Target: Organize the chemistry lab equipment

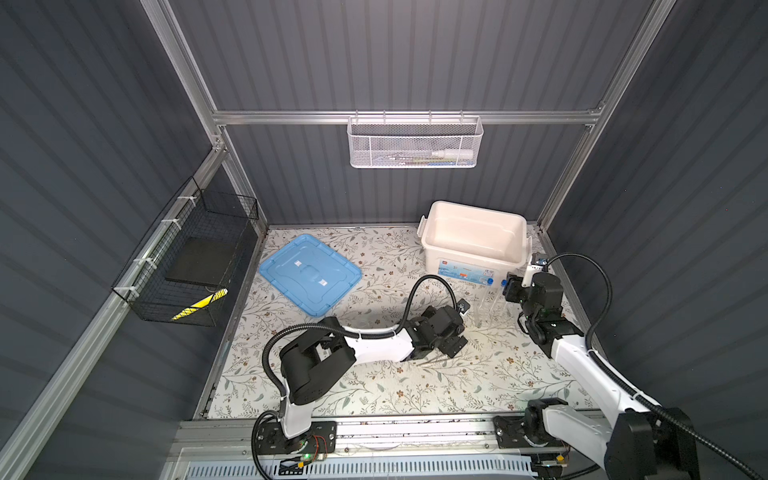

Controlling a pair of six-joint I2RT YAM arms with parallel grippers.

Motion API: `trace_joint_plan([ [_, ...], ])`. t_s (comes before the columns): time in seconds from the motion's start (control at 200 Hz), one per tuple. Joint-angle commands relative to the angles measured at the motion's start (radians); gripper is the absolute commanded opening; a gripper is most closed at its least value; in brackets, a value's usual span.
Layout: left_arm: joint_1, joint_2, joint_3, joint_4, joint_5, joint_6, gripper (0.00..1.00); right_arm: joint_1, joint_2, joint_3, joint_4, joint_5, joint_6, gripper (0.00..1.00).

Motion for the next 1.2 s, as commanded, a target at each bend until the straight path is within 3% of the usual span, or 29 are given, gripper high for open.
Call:
trace_joint_plan([
  [0.0, -0.009, -0.039, -0.025, -0.013, -0.033, -0.014, 1.0, -0.011, -0.028, 0.035, -0.041, -0.014, 0.028, 0.73],
  [0.33, -0.007, -0.094, -0.068, 0.02, -0.116, -0.04, 1.0, -0.063, -0.064, 0.071, -0.098, -0.1, 0.099, 0.87],
  [0.64, -0.007, -0.157, -0.121, 0.035, -0.226, -0.07, 1.0, -0.119, -0.032, 0.141, -0.155, -0.169, 0.154, 0.93],
  [0.97, 0.032, -0.244, -0.176, 0.027, -0.305, -0.111, 1.0, -0.215, 0.161, 0.326, -0.257, -0.284, 0.18, 0.92],
  [1.195, 0.097, -0.335, -0.241, 0.017, -0.317, -0.162, 1.0, -0.252, 0.364, 0.532, -0.372, -0.369, 0.155, 0.85],
])
